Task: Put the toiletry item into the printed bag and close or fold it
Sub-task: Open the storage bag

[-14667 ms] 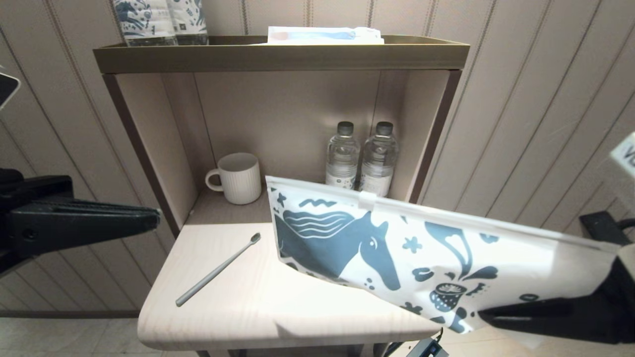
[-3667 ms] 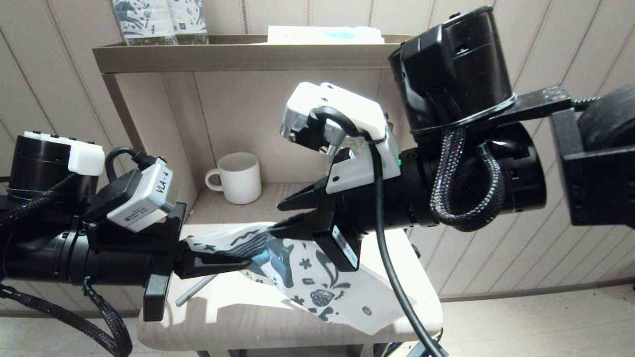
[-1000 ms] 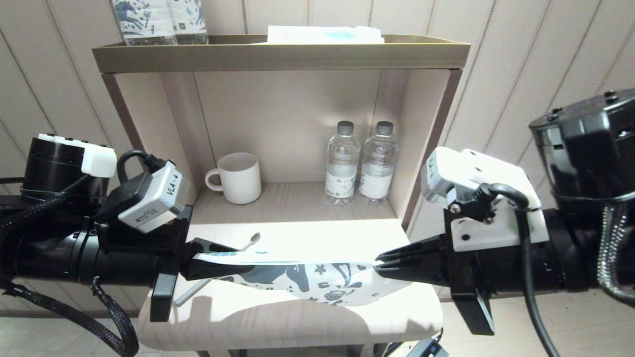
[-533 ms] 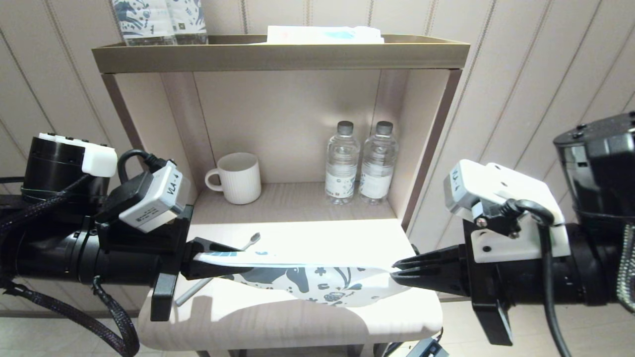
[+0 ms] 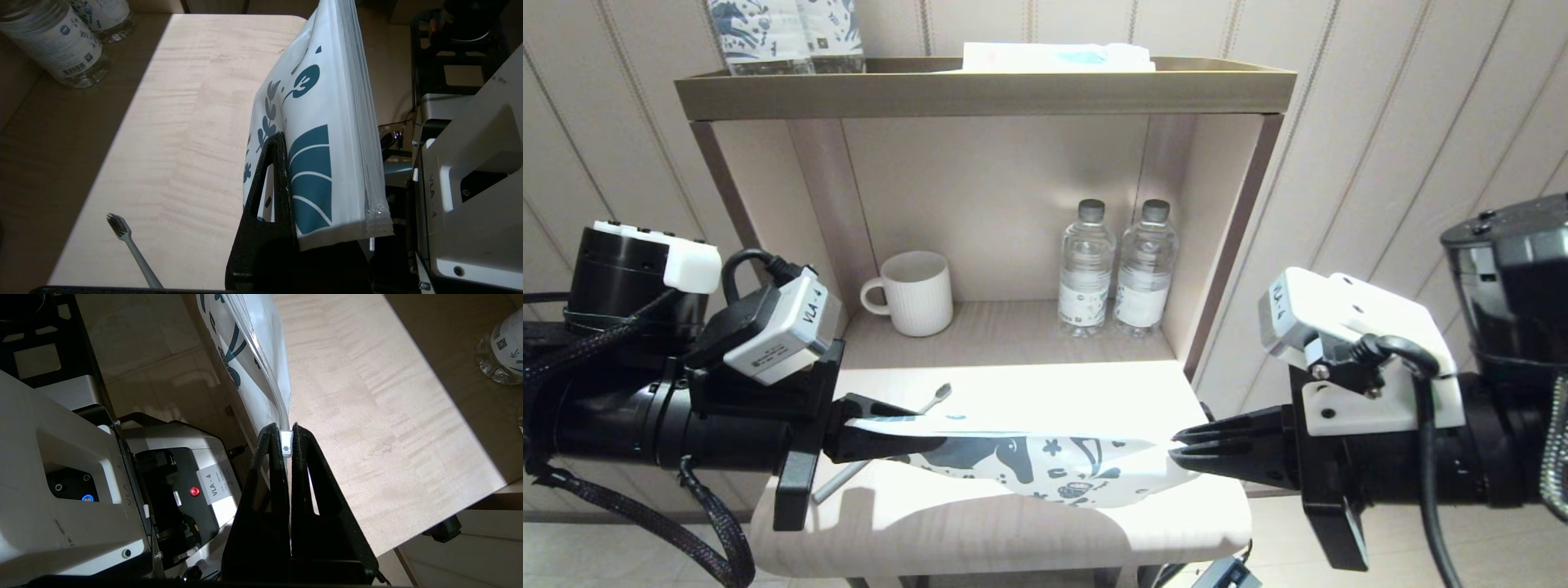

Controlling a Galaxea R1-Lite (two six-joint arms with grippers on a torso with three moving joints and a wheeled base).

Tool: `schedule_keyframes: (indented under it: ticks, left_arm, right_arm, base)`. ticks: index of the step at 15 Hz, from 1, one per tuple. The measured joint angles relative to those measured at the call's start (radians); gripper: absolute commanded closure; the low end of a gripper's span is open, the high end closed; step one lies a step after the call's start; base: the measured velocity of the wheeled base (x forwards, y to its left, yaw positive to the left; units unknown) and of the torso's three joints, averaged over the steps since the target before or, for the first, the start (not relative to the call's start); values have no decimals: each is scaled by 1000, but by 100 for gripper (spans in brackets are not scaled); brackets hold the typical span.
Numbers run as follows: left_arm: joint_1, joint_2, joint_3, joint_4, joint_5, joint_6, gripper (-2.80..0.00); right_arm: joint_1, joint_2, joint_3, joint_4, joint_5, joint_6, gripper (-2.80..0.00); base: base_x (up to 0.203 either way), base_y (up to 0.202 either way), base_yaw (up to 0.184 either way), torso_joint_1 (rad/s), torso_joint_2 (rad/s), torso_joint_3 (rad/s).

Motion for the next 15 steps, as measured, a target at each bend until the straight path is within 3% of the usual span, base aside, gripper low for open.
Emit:
schedule_keyframes:
  ticks: [1,2,11,15]
  left_arm:
    - [-6,0,-2,0,1,0,0]
    - [-11,0,-2,1,2,0,0]
    - [-17,6,-2,-1,4,-1,0]
    - [-17,8,-5,-2,2,-6,0]
  right_arm:
    - [1,2,-4,2,0,0,0]
    - [1,5,-6,5,0,-1,-280]
    - [1,12,-4,-7,1,-7,-280]
    - [-4,-1,58,-26,15,15,-280]
  base:
    - [0,0,0,0,0,0]
    - [0,0,0,0,0,0]
    - [0,0,0,0,0,0]
    - [0,0,0,0,0,0]
